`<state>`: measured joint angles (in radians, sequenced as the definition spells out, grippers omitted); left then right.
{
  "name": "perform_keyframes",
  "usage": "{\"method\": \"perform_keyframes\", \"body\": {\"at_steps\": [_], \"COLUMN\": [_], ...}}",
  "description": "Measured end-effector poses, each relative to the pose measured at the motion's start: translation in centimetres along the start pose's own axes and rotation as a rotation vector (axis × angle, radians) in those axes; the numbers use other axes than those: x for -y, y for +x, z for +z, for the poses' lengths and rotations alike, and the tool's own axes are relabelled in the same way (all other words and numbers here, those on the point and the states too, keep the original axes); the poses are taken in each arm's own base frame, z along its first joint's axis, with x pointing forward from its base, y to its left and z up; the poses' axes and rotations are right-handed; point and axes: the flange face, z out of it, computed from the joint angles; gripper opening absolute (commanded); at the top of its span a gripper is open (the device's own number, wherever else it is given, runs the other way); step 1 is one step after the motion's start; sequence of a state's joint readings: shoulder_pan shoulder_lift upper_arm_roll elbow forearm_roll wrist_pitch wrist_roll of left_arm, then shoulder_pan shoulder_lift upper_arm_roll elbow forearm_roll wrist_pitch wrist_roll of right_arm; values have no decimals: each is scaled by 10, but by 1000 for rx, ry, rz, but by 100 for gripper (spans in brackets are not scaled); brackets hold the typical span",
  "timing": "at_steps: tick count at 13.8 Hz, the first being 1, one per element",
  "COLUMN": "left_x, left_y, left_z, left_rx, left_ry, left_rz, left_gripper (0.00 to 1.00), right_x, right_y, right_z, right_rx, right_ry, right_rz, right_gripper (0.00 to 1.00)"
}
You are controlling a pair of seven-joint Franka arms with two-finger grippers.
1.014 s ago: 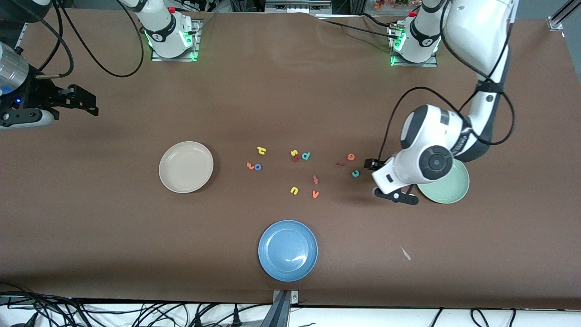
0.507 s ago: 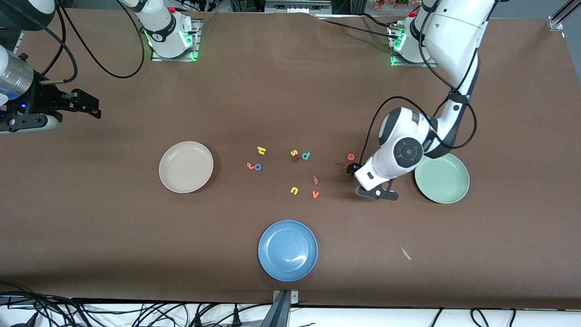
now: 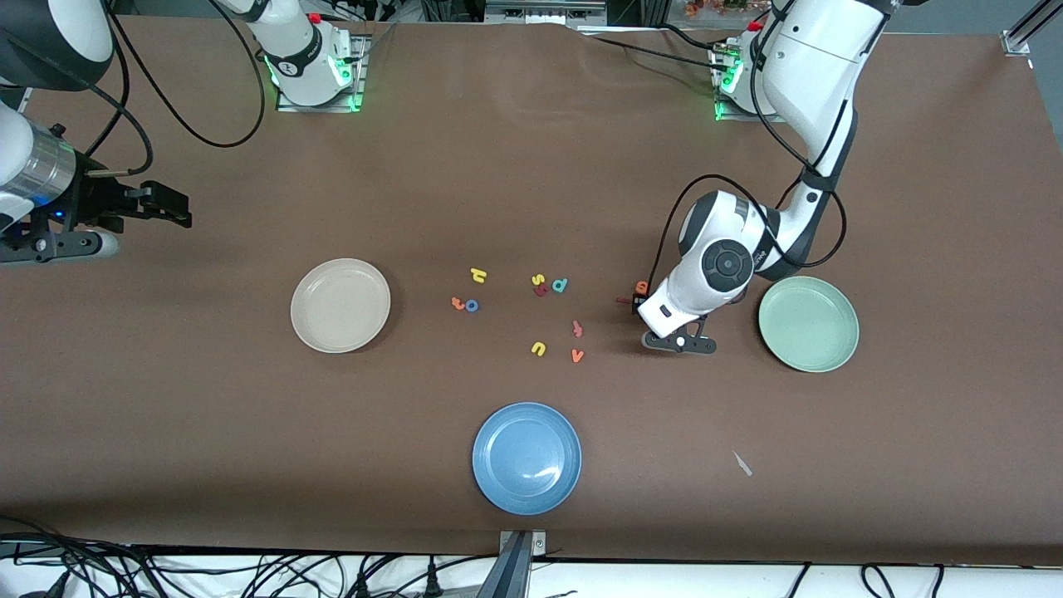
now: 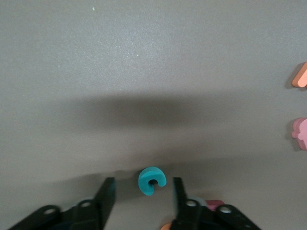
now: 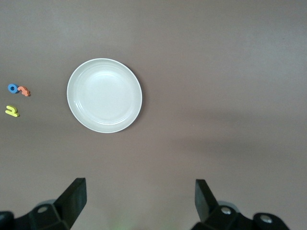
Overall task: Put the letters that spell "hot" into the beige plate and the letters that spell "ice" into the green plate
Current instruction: 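Grasp the teal c with the left gripper while the right gripper approaches letters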
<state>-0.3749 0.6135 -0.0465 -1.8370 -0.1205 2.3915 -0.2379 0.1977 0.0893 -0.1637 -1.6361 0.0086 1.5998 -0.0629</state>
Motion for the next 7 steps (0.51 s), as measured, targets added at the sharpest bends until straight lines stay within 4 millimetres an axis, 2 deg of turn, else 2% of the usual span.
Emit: {"method": "perform_keyframes", "body": {"at_steps": [2,5,6,7], "left_x": [1,2,1,0], "left_y": [0,-3,-3,-3], "left_z": [2,13,14,14], "left_rx": [-13,-22,-26,-26], "left_ry": [-2,-2,-4,-4], "left_rz": [-7,-9,-9,-8], "left_gripper": [46,45,35,31], "right_x": [14,56,72,87], "right_y": [1,6,9,12], "right_z": [4,21,32,44], "right_rx": [7,11,10,8], "right_ry": [13,8,4,-1], "right_rz": [55,115,133,150], "right_gripper": [100,100,100,100]}}
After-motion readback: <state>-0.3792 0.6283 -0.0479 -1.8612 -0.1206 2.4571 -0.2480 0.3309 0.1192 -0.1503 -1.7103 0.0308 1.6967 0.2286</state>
